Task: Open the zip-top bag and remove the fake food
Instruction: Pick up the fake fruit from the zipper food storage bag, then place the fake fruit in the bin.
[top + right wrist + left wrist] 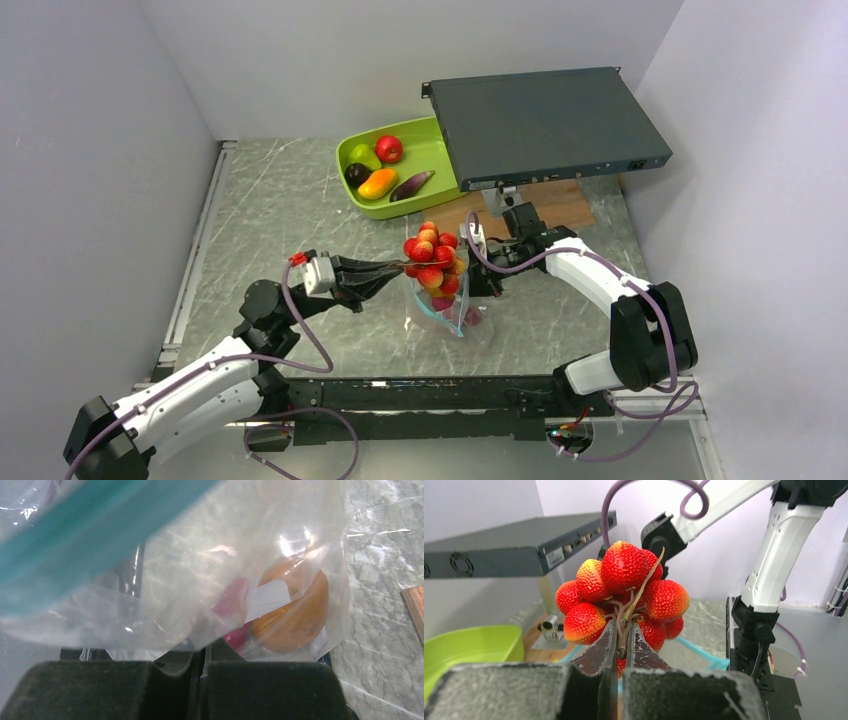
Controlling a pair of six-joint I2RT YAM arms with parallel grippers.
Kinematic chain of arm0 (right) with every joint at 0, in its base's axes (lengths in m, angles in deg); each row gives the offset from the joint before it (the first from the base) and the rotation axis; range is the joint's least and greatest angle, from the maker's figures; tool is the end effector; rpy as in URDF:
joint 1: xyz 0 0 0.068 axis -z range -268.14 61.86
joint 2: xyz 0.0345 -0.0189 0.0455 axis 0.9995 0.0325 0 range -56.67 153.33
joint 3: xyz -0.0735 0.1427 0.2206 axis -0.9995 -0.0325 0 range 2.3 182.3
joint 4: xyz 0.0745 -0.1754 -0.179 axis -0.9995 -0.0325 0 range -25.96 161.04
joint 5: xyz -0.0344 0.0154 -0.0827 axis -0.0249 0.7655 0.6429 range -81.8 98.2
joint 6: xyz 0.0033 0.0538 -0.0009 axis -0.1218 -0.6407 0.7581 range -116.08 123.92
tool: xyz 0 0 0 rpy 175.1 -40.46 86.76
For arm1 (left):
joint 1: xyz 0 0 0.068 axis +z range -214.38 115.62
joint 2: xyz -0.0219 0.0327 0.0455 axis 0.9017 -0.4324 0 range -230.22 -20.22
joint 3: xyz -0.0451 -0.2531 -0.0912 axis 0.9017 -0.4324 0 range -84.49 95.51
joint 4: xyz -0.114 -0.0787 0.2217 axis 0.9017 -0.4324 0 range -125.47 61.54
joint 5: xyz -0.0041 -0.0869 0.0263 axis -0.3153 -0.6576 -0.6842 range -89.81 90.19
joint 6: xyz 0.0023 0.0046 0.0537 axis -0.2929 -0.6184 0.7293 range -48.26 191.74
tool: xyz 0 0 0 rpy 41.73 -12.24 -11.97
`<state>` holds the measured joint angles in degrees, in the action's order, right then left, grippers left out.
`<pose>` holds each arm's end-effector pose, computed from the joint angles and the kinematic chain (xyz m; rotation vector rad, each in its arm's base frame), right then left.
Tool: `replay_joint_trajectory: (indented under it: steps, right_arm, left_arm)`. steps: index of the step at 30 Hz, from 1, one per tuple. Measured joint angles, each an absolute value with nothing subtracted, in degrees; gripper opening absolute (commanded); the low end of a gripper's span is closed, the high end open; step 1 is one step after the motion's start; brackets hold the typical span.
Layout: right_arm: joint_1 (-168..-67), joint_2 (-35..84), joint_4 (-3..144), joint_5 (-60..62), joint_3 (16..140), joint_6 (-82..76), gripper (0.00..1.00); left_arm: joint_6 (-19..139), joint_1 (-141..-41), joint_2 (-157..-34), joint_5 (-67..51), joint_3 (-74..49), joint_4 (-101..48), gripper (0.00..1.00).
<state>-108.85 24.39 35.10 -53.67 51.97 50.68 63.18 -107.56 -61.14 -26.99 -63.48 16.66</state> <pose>0.2269 0.1192 0.2142 -1.4793 1.7268 1.2161 0.1107 -0.1261 0.3044 0.7719 0.9823 -1.0568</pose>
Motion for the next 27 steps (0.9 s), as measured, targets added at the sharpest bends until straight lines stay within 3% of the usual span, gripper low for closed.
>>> replay_joint_trajectory:
  steps: [13, 27]
  right_arm:
    - [-108.8, 24.4, 34.0, -53.3, 52.0, 53.2, 0.0]
    - [-108.8, 24.4, 33.7, -52.1, 52.0, 54.6, 0.0]
  left_arm:
    - [66.9, -106.9, -61.1, -22.8, -60.7, 5.9, 0.0]
    - [66.6, -99.0, -62.5, -16.1, -54.3, 3.0, 0.0]
